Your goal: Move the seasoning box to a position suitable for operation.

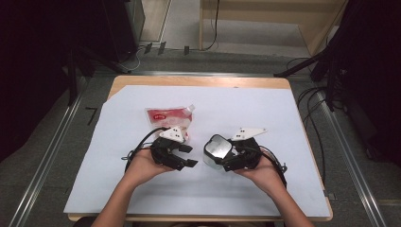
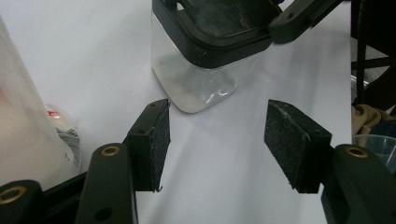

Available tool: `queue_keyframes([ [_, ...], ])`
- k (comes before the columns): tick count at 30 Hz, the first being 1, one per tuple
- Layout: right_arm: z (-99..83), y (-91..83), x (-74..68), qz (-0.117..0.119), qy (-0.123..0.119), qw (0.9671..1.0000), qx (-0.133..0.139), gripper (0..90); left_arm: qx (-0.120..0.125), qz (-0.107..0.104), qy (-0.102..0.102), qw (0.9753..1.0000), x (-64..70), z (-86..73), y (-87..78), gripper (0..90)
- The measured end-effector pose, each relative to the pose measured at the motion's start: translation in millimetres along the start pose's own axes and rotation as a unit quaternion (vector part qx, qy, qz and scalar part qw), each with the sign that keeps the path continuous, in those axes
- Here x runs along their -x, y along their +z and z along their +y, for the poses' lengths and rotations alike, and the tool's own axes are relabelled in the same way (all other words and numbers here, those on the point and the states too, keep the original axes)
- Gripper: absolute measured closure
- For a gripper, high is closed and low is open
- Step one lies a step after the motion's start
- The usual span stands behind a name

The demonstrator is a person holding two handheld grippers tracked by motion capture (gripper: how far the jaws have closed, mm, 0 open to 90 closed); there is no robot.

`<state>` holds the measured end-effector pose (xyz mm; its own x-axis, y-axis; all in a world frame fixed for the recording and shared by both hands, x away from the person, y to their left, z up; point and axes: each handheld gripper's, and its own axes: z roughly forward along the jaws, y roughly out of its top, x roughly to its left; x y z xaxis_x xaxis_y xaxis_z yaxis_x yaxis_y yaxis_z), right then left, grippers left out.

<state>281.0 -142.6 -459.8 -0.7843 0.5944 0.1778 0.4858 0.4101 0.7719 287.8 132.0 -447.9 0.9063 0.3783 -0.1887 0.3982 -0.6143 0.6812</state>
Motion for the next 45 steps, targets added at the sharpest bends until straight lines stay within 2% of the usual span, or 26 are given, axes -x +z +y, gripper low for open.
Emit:
queue_keyframes([
  [1,0.0,0.0,0.0,0.0,0.0,1.0,0.0,14.7,0.0,0.0,0.0,1.0,0.0,0.0,0.0,41.7],
  [6,-1.0,-21.4,-0.9,0.001,0.0,0.9999,0.012,20.4,0.003,-0.001,0.002,1.0,0.2,1.5,1.3,41.1],
  [8,-3.7,-31.9,1.6,0.002,0.005,0.9999,0.017,29.9,-0.002,-0.002,0.009,1.0,0.5,1.5,1.7,40.8],
  [9,-3.7,-31.9,1.6,0.002,0.005,0.9999,0.017,29.9,-0.002,-0.002,0.009,1.0,0.5,1.5,1.7,40.8],
  [10,-6.5,-37.4,3.0,0.0,0.003,0.9998,0.019,37.6,0.002,-0.005,0.007,1.0,0.6,1.6,3.4,40.9],
  [11,-6.5,-37.4,3.0,0.0,0.003,0.9998,0.019,37.6,0.002,-0.005,0.007,1.0,0.6,1.6,3.4,41.2],
  [12,-7.7,-39.6,3.1,-0.008,0.001,0.9997,0.023,41.9,0.001,-0.007,0.006,1.0,0.2,2.0,3.8,41.2],
  [13,-10.3,-43.6,4.0,-0.011,0.0,0.9996,0.025,50.4,-0.001,-0.007,0.008,0.9999,-0.3,3.0,4.8,41.6],
  [16,-15.6,-47.0,2.6,-0.017,0.003,0.9997,0.018,63.1,0.004,-0.008,0.007,0.9999,-2.0,3.8,6.4,41.4],
  [17,-15.6,-47.0,2.6,-0.017,0.003,0.9997,0.018,63.1,0.004,-0.008,0.007,0.9999,-2.0,3.8,6.4,41.4],
  [19,-20.0,-48.1,2.3,-0.016,0.002,0.9998,0.011,69.7,0.007,-0.013,0.002,0.9999,-2.9,4.4,7.6,41.6],
  [20,-23.9,-48.5,1.6,-0.007,0.006,1.0,0.003,76.2,0.006,-0.012,0.003,0.9999,-3.3,5.1,8.2,41.6],
  [21,-25.6,-48.5,1.1,-0.003,0.005,1.0,0.001,79.9,0.006,-0.012,0.003,0.9999,-3.3,5.1,8.2,41.6],
  [22,-25.6,-48.5,1.1,-0.003,0.005,1.0,0.001,79.9,0.006,-0.012,0.004,0.9999,-3.3,5.5,8.6,41.6],
  [23,-28.6,-49.3,-1.4,0.0,0.001,1.0,-0.004,85.9,0.005,-0.012,0.005,0.9999,-3.3,6.0,8.6,41.4],
  [25,-30.3,-49.4,-3.1,0.005,0.002,1.0,-0.007,88.2,0.006,-0.013,0.007,0.9999,-3.5,6.6,9.3,41.4],
  [26,-33.4,-48.2,-7.5,0.009,-0.007,0.9998,-0.016,90.0,0.012,-0.017,0.002,0.9998,-3.9,6.6,10.0,40.7],
  [29,-36.5,-45.5,-13.8,0.009,-0.013,0.9996,-0.023,90.0,0.01,-0.017,0.004,0.9998,-5.2,7.0,10.0,40.5],
  [30,-40.0,-39.7,-18.4,0.019,-0.014,0.9992,-0.031,90.0,0.009,-0.016,0.004,0.9998,-4.9,7.1,10.6,40.4],
  [31,-40.0,-39.7,-18.4,0.019,-0.014,0.9992,-0.031,90.0,0.009,-0.016,0.004,0.9998,-4.9,7.1,10.6,40.4],
  [32,-42.8,-31.6,-22.0,0.025,-0.019,0.9985,-0.045,90.0,0.01,-0.017,0.005,0.9998,-4.3,7.5,11.8,40.3],
  [33,-42.8,-31.6,-22.0,0.025,-0.019,0.9985,-0.045,90.0,0.01,-0.017,0.005,0.9998,-4.3,7.5,11.8,40.1],
  [34,-45.1,-24.1,-22.5,0.028,-0.02,0.9979,-0.056,90.0,0.009,-0.013,0.008,0.9998,-3.7,7.8,12.6,40.0],
  [40,-49.5,-14.3,-15.8,0.029,-0.009,0.9978,-0.059,90.0,0.007,-0.014,0.014,0.9998,-3.6,8.1,13.3,39.7],
  [45,-51.2,-15.3,-6.6,0.022,0.003,0.9983,-0.054,90.0,0.008,-0.014,0.014,0.9998,-2.8,8.2,14.1,39.7],
])
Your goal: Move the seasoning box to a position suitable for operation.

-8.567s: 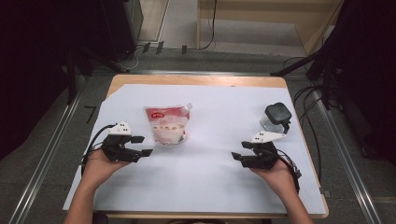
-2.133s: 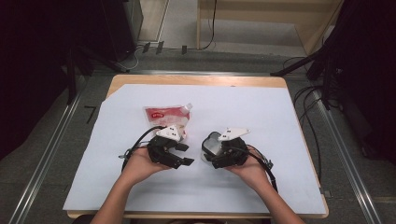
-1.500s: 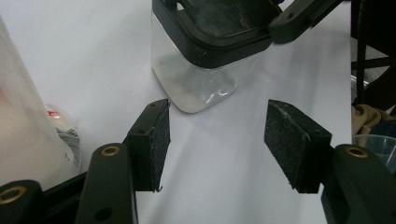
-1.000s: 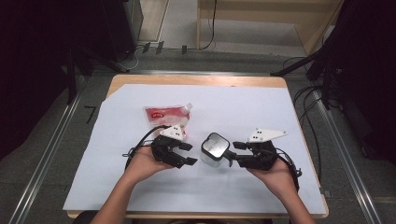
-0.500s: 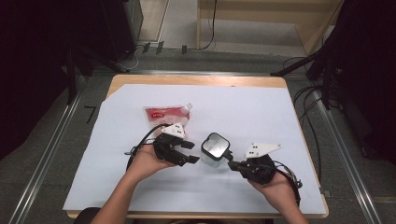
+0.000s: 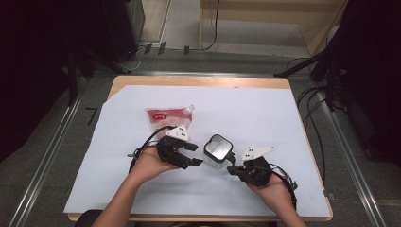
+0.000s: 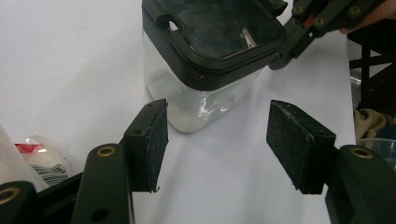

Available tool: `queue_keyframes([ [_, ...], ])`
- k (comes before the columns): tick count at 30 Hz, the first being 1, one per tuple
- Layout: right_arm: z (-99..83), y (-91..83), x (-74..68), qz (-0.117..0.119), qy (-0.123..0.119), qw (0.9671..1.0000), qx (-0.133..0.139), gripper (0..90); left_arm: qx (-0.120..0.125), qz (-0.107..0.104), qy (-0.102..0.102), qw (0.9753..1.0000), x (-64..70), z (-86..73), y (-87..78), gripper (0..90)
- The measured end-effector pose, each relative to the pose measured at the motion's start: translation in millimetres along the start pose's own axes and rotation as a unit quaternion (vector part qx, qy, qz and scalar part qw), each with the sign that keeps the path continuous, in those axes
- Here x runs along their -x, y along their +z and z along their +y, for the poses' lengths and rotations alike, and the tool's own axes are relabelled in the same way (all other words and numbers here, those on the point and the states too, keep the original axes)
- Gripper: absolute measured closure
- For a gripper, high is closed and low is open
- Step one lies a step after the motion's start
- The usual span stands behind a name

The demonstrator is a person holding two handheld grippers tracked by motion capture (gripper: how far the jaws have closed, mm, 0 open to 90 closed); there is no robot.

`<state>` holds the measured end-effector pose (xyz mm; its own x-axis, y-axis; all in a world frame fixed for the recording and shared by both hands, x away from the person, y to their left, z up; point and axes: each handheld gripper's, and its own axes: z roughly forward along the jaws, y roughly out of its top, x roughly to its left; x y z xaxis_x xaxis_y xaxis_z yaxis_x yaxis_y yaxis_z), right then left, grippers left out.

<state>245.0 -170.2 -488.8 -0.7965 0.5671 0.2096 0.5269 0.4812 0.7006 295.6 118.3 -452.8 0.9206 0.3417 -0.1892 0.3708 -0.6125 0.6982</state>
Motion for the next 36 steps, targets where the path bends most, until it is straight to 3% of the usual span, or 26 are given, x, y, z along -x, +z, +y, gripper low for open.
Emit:
queue_keyframes([
  [5,-2.0,0.6,5.1,-0.003,0.002,1.0,-0.007,90.0,-0.003,0.002,0.004,1.0,0.6,0.2,0.7,39.4],
  [16,-6.5,-6.3,27.8,-0.008,0.036,0.9993,-0.011,90.0,0.0,0.001,0.009,1.0,0.9,1.2,5.3,37.0],
  [21,-6.6,-15.5,43.9,-0.027,0.05,0.9983,0.007,90.0,0.003,0.008,0.012,0.9999,2.1,5.4,9.6,34.7],
  [25,-4.8,-18.3,54.2,-0.028,0.066,0.9973,0.018,90.0,0.0,0.013,0.004,0.9999,1.2,9.8,16.5,33.4],
  [36,-2.0,-19.7,39.1,-0.012,0.029,0.9994,0.013,90.0,0.015,0.011,0.005,0.9998,-1.5,20.3,22.3,30.2],
])
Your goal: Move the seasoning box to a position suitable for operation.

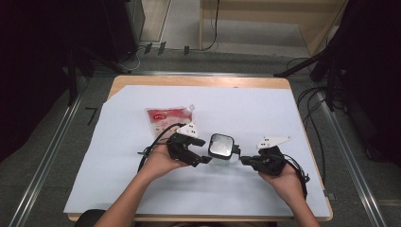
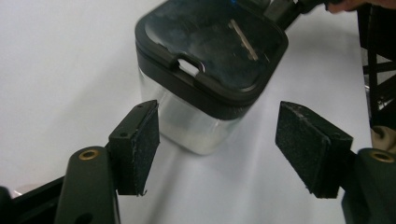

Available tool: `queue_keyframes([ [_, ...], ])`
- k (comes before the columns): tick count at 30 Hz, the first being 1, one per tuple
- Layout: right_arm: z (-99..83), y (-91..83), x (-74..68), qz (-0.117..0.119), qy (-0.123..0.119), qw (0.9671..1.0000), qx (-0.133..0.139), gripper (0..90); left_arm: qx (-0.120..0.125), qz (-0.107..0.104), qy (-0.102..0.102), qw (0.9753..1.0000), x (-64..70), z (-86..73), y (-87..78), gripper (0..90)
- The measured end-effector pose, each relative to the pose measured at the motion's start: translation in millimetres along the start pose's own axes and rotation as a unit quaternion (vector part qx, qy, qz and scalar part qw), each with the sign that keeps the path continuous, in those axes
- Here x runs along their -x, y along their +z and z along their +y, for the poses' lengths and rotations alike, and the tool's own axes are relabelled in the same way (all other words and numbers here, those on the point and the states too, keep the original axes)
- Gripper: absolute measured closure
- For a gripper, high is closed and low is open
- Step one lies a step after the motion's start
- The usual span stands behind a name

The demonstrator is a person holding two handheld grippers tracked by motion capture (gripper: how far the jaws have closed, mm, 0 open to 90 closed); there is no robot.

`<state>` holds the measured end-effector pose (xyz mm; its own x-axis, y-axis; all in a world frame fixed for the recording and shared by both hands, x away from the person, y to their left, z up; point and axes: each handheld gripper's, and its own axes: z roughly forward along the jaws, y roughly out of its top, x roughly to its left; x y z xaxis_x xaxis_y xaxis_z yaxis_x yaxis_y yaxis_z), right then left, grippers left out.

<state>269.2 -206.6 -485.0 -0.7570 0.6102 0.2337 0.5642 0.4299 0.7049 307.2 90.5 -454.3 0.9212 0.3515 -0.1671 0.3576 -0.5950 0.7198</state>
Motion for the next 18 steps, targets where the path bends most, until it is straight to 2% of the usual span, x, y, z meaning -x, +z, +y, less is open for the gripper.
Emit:
queue_keyframes([
  [3,1.5,7.2,-3.3,0.005,-0.007,0.9999,-0.009,90.0,-0.002,-0.001,0.005,1.0,-0.7,4.2,3.7,27.6],
  [8,3.1,15.0,-0.1,0.009,-0.006,0.9998,-0.018,90.0,0.002,0.001,0.004,1.0,-0.1,6.4,7.3,24.8],
  [13,5.7,13.8,7.6,-0.002,-0.004,0.9999,-0.009,90.0,0.003,-0.009,0.004,1.0,-2.1,7.9,13.1,21.3],
  [18,7.3,13.7,17.2,-0.009,0.01,0.9999,0.0,90.0,-0.002,-0.003,0.002,1.0,-1.8,10.0,18.1,20.4],
])
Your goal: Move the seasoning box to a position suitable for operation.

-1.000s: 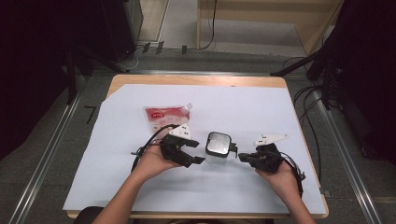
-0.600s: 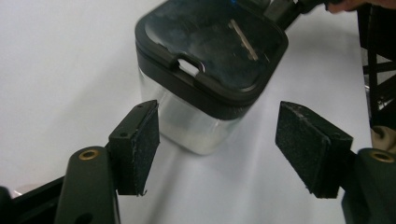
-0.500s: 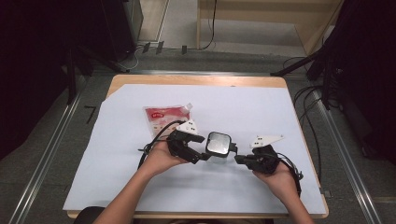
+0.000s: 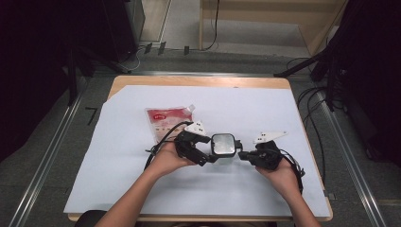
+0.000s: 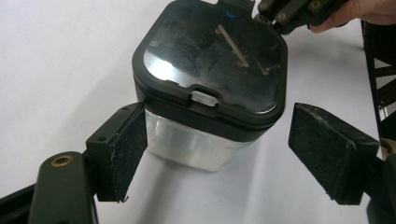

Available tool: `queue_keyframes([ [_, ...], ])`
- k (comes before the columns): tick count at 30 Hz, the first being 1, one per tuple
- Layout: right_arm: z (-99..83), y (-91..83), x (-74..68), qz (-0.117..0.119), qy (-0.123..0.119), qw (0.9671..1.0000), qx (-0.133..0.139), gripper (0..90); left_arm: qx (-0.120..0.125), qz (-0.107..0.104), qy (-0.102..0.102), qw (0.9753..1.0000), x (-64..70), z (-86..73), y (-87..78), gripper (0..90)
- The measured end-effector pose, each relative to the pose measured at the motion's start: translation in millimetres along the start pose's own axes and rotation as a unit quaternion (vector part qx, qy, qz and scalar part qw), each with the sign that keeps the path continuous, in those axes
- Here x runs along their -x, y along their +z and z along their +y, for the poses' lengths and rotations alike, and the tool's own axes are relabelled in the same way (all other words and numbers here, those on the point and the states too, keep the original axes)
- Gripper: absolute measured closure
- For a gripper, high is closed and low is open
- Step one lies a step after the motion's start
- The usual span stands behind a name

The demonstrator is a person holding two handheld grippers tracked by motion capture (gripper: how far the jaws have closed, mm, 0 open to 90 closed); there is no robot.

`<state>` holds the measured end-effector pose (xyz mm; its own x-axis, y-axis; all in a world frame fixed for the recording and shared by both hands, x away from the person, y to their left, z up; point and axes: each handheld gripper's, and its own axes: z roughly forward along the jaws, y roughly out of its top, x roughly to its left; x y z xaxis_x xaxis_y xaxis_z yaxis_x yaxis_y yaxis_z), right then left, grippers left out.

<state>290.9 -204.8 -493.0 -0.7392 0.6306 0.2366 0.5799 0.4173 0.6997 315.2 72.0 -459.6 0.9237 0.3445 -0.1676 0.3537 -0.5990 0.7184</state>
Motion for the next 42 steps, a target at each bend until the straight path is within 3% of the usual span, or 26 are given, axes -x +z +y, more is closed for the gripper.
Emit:
queue_keyframes([
  [2,0.7,-1.5,4.3,-0.003,0.012,0.9999,0.007,90.0,0.005,0.003,0.002,1.0,-1.1,0.7,3.7,20.3],
  [8,3.9,-13.5,4.0,-0.011,0.003,0.9998,0.018,90.0,0.002,0.008,0.0,1.0,-0.7,0.9,9.2,17.9],
  [9,4.8,-19.5,4.6,-0.016,0.004,0.9994,0.03,90.0,0.002,0.01,0.0,0.9999,-0.2,1.1,9.8,17.8],
  [13,6.3,-21.9,8.6,-0.034,0.023,0.9982,0.044,90.0,0.007,0.015,0.002,0.9999,1.0,2.1,13.2,17.1],
  [19,8.8,-9.9,9.3,-0.049,0.018,0.9982,0.029,90.0,0.001,0.019,0.007,0.9998,1.9,3.3,13.5,17.1],
  [42,11.2,-9.0,9.6,-0.044,0.023,0.9986,0.019,90.0,0.003,0.031,0.017,0.9994,5.8,12.3,8.4,17.1],
])
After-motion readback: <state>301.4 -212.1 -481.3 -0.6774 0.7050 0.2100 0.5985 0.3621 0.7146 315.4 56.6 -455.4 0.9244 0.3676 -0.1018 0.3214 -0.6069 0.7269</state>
